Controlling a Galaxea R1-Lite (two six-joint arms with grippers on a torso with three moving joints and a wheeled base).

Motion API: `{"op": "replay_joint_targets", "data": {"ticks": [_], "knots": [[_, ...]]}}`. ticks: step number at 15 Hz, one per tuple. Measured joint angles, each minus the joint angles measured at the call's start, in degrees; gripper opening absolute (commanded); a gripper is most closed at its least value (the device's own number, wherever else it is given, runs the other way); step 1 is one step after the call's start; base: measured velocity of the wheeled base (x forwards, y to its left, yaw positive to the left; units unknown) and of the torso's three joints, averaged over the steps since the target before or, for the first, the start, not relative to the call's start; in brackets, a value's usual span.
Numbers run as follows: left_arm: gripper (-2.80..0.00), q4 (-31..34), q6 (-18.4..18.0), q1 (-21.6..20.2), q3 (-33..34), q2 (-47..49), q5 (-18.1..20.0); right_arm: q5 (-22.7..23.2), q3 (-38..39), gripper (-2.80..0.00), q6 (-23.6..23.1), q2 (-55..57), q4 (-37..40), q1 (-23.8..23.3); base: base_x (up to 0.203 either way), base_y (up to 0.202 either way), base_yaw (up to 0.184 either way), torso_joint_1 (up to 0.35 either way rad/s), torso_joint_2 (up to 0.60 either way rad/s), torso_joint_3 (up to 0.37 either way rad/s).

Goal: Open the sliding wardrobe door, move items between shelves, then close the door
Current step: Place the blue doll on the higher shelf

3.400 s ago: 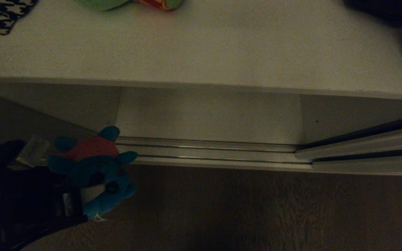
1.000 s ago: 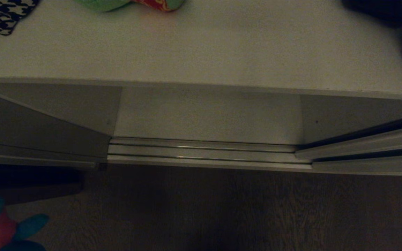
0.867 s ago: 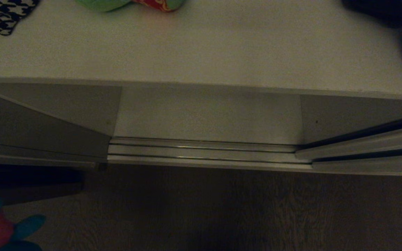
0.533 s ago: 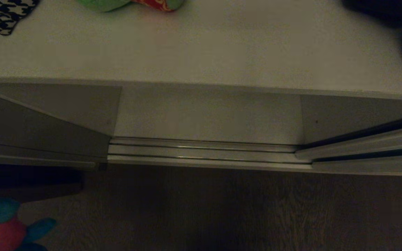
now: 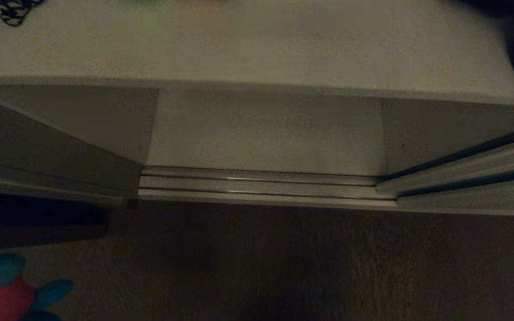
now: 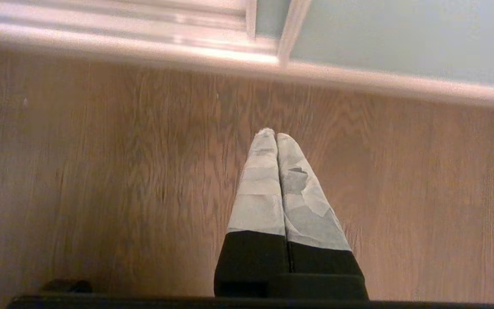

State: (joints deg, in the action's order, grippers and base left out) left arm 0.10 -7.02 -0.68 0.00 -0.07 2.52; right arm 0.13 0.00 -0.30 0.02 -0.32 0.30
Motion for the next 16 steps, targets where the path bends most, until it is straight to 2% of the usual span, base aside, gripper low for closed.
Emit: {"op": "replay_joint_targets", "data": {"ticks": [8, 16], "knots": [[-2.80, 0.01, -0.15, 0.00, 0.00, 0.05, -0.07, 0.02, 0.00, -2.80, -0.04, 0.00, 0.01, 0.02, -0.191, 0.000, -0.004, 0.002, 0.00, 0.004], [-2.80, 0.12, 2.20, 0.06, 0.00, 0.10, -0.33, 0.02, -0.02, -2.80, -0.01, 0.00, 0.01, -0.06, -0.006, 0.000, 0.000, 0.003, 0.00, 0.010]]}}
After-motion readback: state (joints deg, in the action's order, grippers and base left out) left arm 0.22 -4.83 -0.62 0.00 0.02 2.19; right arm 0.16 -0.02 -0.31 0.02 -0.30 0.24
